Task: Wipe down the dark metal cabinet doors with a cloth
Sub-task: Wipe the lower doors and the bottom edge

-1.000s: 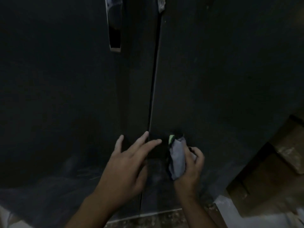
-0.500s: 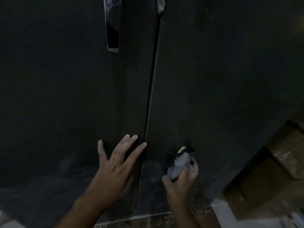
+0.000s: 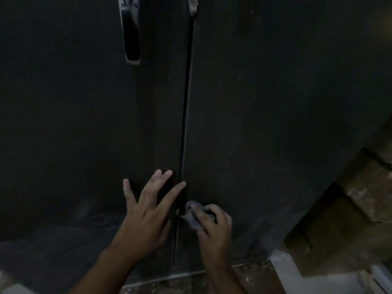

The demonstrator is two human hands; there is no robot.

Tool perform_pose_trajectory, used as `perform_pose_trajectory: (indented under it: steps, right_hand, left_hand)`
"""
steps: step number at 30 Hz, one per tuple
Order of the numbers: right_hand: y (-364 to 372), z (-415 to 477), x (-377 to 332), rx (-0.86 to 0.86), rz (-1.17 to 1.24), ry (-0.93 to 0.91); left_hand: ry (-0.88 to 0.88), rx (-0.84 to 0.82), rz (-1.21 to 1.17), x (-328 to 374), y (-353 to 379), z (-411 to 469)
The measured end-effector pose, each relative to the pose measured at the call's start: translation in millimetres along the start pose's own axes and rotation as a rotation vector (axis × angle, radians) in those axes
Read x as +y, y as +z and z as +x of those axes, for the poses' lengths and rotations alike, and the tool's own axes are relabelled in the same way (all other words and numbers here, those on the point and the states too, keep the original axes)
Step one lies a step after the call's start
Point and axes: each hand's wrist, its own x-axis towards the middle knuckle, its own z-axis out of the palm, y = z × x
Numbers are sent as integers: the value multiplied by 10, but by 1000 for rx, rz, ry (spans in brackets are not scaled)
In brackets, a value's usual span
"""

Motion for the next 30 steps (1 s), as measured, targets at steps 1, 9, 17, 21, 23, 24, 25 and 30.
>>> perform_pose_trajectory:
  steps: [1,9,17,21,23,24,25,30]
  right_hand:
    - [-15,17,47,48,62,124]
    - [-119,153,291,415,398,821]
    - [-78,304,83,482,335,741]
    - [-208,366,138,398,338,665]
    - [-304,449,314,469,370,654]
    - [-357,513,423,530,384,682]
    - [-416,586,546,587,394,710]
    - [-617,797,1336,738,307,819]
  left_hand:
    - [0,-2,5,3,4,11]
    - [12,-7,44,17,-1,12]
    - [50,-19,105,216,-6,54]
    - [181,-32,161,391,85,119]
    - [250,-63,168,554,204,165]
    - [295,-71,169,644,270,196]
    - [336,-74,168,732,333,241]
    - [401,-77,196,1034,455,667]
